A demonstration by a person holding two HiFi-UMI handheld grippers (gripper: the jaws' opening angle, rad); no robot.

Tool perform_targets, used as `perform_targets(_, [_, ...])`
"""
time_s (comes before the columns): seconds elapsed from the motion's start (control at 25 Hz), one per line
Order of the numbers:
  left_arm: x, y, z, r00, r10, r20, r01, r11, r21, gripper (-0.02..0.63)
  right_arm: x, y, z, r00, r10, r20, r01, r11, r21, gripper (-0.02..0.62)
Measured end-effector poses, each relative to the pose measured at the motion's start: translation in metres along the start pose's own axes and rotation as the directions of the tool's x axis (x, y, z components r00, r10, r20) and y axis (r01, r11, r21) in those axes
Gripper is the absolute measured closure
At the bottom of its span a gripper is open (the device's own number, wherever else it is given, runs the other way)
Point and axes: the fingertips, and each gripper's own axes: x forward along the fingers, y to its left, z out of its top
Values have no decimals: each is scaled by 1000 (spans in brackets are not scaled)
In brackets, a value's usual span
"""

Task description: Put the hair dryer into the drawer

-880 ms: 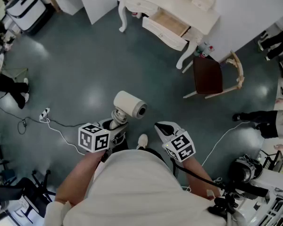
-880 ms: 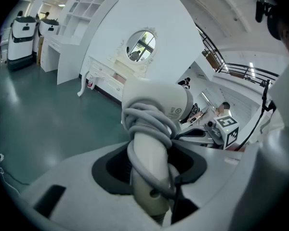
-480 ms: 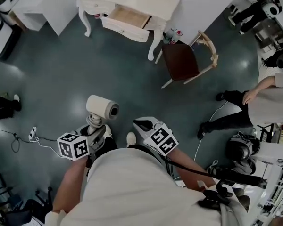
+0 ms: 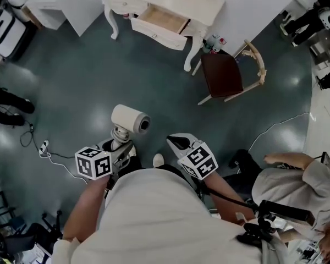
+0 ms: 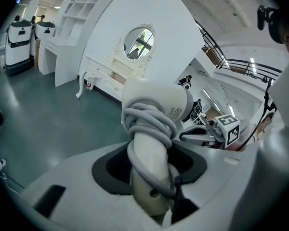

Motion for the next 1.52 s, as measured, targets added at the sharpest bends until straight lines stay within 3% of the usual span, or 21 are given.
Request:
perform_targets(0.12, [-6, 5, 2, 1000, -12, -14, 12, 1000, 9, 407, 4, 5, 1, 1000, -22, -5, 22, 1000, 19, 594])
perform_targets(0.32, [-17, 17, 11, 999, 22, 36, -22, 1000, -13, 407, 20, 0, 6, 1000, -1, -14, 1, 1000, 1, 572])
perform_targets(0.52, [15, 1, 9, 1000, -4, -16, 4, 1000, 5, 407, 10, -16, -5, 1000, 3, -4, -3, 999, 32, 571])
perform_targets(1.0, [32, 16, 25, 999, -24, -44, 24, 1000, 5, 407, 23, -33, -6, 1000, -11, -17, 12, 997, 70, 569])
perform_targets(1.52, [50, 89, 129, 990, -115, -80, 121, 990, 72, 407, 87, -85, 75, 991, -115, -62, 121, 987, 105, 532])
